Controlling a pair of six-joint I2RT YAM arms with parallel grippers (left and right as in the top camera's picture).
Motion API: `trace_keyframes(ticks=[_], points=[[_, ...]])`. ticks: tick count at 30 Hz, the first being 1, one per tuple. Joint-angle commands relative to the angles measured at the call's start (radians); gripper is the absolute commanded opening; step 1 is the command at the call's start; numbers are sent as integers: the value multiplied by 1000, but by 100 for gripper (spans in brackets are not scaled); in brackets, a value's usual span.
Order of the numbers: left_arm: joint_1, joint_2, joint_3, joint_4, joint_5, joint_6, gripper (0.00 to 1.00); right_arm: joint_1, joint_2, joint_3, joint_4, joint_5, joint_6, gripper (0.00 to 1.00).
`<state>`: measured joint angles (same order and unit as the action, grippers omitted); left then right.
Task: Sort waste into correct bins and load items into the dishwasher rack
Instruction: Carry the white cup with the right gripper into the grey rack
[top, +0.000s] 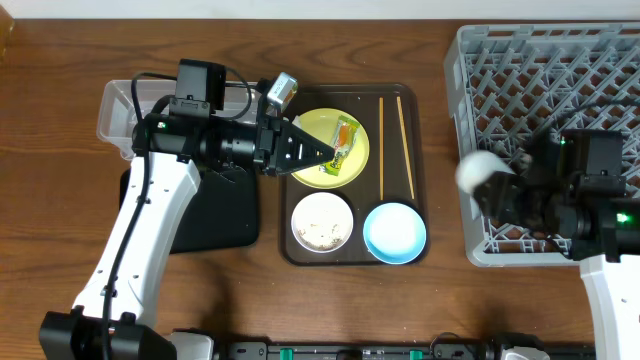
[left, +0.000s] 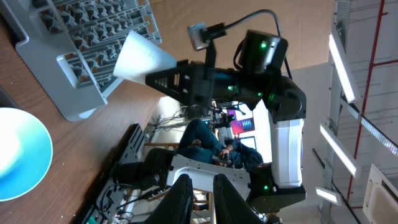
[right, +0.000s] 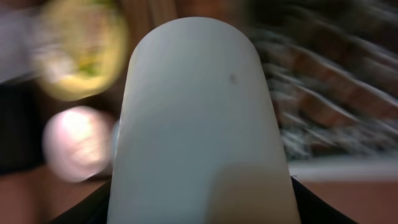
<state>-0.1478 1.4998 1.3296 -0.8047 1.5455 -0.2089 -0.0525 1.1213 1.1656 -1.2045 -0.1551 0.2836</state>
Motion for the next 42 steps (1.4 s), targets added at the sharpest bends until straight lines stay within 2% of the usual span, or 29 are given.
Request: trace_keyframes(ticks=[1, 12, 19, 20, 24, 25, 27, 29, 32, 36, 38, 42], points=[[-1, -4, -2, -1, 6, 10, 15, -8, 23, 13, -26, 288, 110, 45], [-2, -4, -2, -2, 6, 10, 15, -8, 236, 13, -23, 330, 157, 47], [-2, -4, -2, -2, 6, 10, 15, -8, 366, 13, 45, 239, 153, 48], [-2, -4, -2, -2, 6, 10, 15, -8, 379, 13, 55, 224, 153, 51], [-2, -4, -2, -2, 6, 10, 17, -8, 383, 16, 58, 150, 145, 83], [-2, -4, -2, -2, -2, 10, 23, -12, 379, 23, 50, 138, 145, 88], [-7, -4, -2, -3, -55, 10, 27, -20, 368, 55, 18, 117, 145, 92], [-23, -4, -2, -19, -147, 9, 30, -26, 354, 97, -14, 116, 136, 93], [-71, -4, -2, -71, -383, 9, 34, -26, 315, 168, -39, 55, 47, 93], [-185, -4, -2, -108, -830, -35, 38, -25, 228, 201, 23, -191, -111, 94], [-237, -4, -2, -98, -1033, -73, 39, -25, 195, 201, 51, -273, -127, 94], [-318, 2, -2, -42, -1440, -131, 48, -11, 147, 201, 64, -299, -104, 95]])
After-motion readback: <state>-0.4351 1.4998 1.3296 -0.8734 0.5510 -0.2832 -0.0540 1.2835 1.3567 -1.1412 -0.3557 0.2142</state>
